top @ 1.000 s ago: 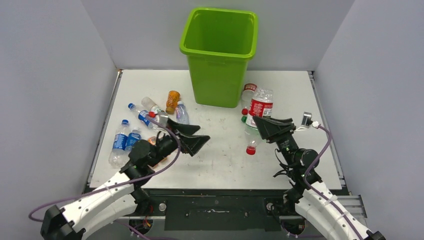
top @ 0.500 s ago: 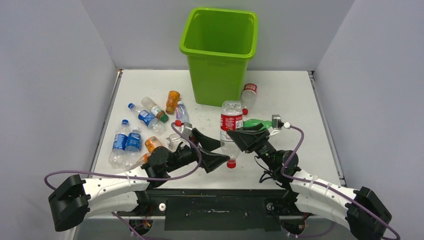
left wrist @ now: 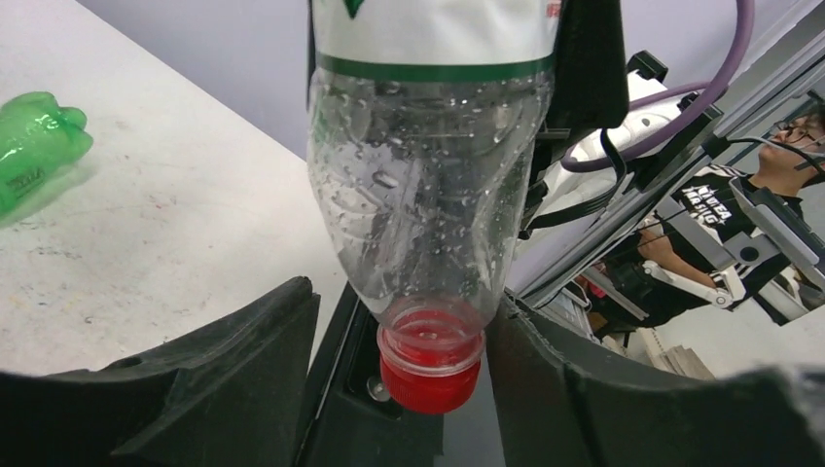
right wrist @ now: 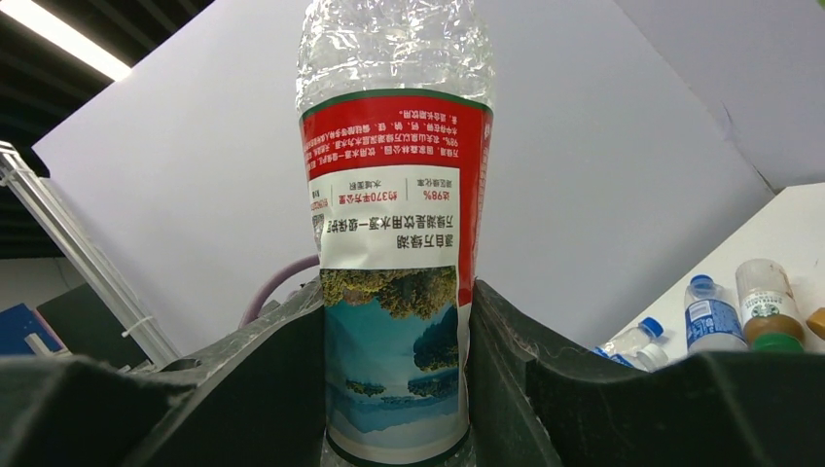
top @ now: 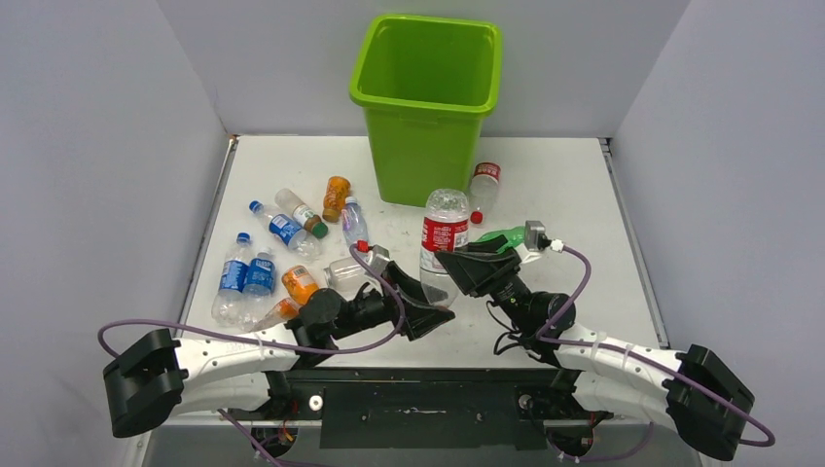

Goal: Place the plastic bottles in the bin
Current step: Place the plastic bottle in the trash bin.

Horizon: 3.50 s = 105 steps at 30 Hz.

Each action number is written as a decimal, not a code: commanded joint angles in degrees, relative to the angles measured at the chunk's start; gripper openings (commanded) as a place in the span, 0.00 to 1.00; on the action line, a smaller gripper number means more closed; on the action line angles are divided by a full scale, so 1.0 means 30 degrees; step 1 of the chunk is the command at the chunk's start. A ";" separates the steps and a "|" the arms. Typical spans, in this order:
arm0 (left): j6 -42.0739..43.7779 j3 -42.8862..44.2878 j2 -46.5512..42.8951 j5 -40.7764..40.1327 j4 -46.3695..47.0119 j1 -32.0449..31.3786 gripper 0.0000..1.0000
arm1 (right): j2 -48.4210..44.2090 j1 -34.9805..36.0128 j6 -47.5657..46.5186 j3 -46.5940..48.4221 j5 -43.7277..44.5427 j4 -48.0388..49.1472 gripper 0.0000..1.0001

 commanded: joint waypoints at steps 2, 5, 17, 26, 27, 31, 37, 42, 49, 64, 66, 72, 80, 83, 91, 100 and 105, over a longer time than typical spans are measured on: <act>-0.0003 0.0860 0.0394 0.0460 0.1880 -0.0303 0.42 | 0.0227 0.0628 -0.0805 0.0632 0.0555 0.1971 0.28; 0.0365 0.0808 0.0000 0.0406 0.1719 -0.0319 0.15 | -0.0073 0.0771 -0.1046 0.0585 0.0621 0.1434 0.30; 1.0214 0.6161 -0.8451 -0.5746 -1.6937 -0.0273 0.00 | -0.8123 0.0800 -0.7359 0.6201 0.1832 -1.9327 0.90; 2.2932 1.2678 -0.6376 -0.8167 -2.9188 -0.0561 0.00 | -0.7894 0.0792 -1.2088 1.3903 0.1844 -3.0980 0.90; 2.4085 1.2440 -0.6124 -0.8917 -2.9223 -0.0855 0.00 | -0.7457 0.0791 -1.2108 1.4621 0.2329 -3.1773 0.90; 2.9511 1.0766 -0.5099 -1.4871 -2.7503 -0.3953 0.00 | -0.5987 0.0780 -1.2218 1.5979 0.3279 -3.4060 0.90; 3.9690 0.7531 -0.5399 -1.8312 -2.1004 -0.5805 0.00 | -0.4945 0.0781 -1.2939 1.6823 0.0889 -3.5021 0.90; 4.3434 0.7545 -0.5129 -1.8035 -1.9215 -0.5937 0.00 | -0.2672 0.0795 -1.3424 1.7239 -0.1022 -3.7268 0.90; 4.4961 0.8022 -0.4599 -1.6614 -1.8828 -0.6253 0.00 | -0.1719 0.0789 -1.3684 1.5746 -0.3035 -3.6691 0.90; 4.4423 0.7528 -0.5687 -1.3461 -1.6601 -0.6601 0.00 | 0.0150 0.0790 -1.6046 1.5193 -0.6706 -3.7969 0.90; 4.3988 0.7215 -0.6107 -1.3042 -1.5930 -0.6621 0.00 | 0.0274 0.0790 -1.6051 1.5102 -0.6268 -3.8061 0.93; 4.4029 0.6643 -0.6199 -1.3371 -1.6126 -0.6590 0.00 | 0.0365 0.0805 -1.5958 1.5540 -0.6148 -3.8366 0.74; 4.3286 0.6458 -0.6691 -1.3583 -1.5318 -0.6594 0.84 | 0.0002 0.0799 -1.5590 1.5796 -0.5586 -3.7847 0.38; 4.2515 0.6115 -0.7281 -1.3630 -1.4291 -0.6610 0.96 | -0.1109 0.0805 -1.5111 1.5646 -0.4552 -3.6513 0.35; 3.2160 0.5443 -0.8342 -1.4608 -1.3154 -0.6618 0.96 | -0.8458 0.0782 -1.3461 0.9545 -0.0694 -2.7436 0.35; 1.1961 0.7209 -0.7245 -0.8354 -0.9740 -0.4408 0.96 | -1.0227 0.0775 -1.3140 0.6483 -0.0255 -2.3690 0.35; 0.5477 0.9188 -0.4964 -0.5363 -0.8619 -0.0746 0.96 | -1.0312 0.0788 -1.2750 0.5604 -0.0700 -2.2364 0.35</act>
